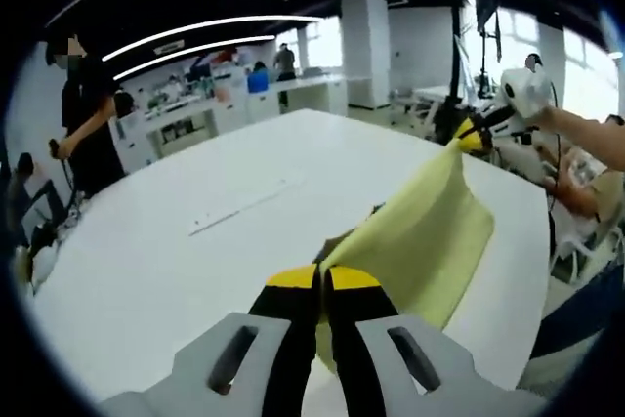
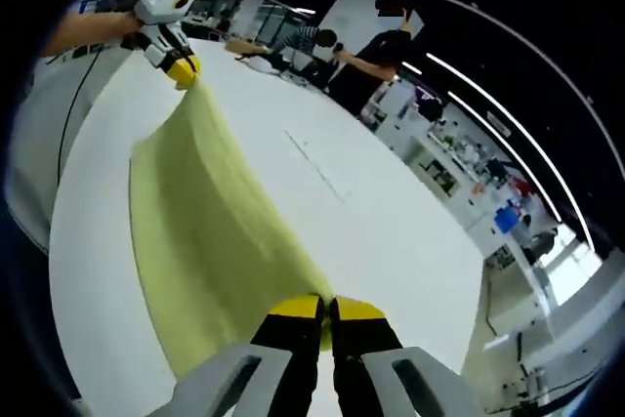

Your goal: Fold the garment on the visible template until the final outline fits inside the template.

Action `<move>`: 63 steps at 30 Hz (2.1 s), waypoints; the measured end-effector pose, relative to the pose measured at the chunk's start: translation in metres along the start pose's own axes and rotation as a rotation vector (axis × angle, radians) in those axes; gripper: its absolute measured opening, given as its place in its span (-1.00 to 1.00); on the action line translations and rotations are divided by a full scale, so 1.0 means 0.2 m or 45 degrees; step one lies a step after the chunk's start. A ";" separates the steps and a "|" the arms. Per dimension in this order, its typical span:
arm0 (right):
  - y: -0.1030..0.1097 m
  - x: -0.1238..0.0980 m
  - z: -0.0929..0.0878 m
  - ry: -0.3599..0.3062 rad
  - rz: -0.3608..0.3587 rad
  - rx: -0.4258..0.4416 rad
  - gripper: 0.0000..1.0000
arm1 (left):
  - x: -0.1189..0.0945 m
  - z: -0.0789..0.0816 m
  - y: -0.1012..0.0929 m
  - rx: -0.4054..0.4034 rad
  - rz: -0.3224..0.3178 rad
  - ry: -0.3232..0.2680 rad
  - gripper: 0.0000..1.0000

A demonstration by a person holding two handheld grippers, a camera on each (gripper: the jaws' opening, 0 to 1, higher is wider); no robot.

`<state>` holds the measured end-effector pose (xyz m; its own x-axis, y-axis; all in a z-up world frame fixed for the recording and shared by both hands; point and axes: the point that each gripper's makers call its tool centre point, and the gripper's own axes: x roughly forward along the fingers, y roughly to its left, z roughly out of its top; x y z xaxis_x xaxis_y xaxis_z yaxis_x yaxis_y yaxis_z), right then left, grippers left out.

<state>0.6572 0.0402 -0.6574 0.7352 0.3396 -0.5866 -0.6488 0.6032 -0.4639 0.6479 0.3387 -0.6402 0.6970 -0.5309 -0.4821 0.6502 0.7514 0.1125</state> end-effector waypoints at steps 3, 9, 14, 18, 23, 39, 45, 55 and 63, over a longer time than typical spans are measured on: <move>0.00 0.06 -0.04 0.027 0.005 0.028 -1.00 | 0.06 -0.04 0.01 -0.007 0.005 0.021 -1.00; 0.04 0.19 -0.10 0.063 0.050 0.080 -1.00 | 0.16 -0.14 0.06 0.017 0.028 0.083 -1.00; 0.06 0.28 -0.17 0.122 0.051 0.111 -1.00 | 0.24 -0.22 0.06 -0.007 0.016 0.111 -0.99; 0.07 0.34 -0.19 0.145 0.052 0.114 -1.00 | 0.29 -0.29 0.08 -0.003 0.034 0.150 -0.99; 0.07 0.40 -0.22 0.157 0.058 0.161 -1.00 | 0.34 -0.35 0.13 -0.024 0.068 0.155 -0.99; 0.14 0.49 -0.34 0.182 0.164 0.285 -0.95 | 0.46 -0.45 0.19 0.075 0.059 0.215 -0.96; 0.12 0.47 -0.34 0.169 0.156 0.294 -0.75 | 0.44 -0.43 0.21 0.072 0.062 0.183 -0.94; 0.14 0.41 -0.32 0.151 0.122 0.164 -0.45 | 0.39 -0.45 0.17 0.283 -0.001 0.198 -0.69; 0.14 0.42 -0.35 0.172 0.098 0.098 -0.54 | 0.43 -0.50 0.20 0.390 0.015 0.254 -0.66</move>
<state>0.6877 0.0352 -0.7659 0.6476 0.2899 -0.7047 -0.6813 0.6344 -0.3652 0.7032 0.3616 -0.7650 0.6518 -0.4136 -0.6357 0.7240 0.5889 0.3593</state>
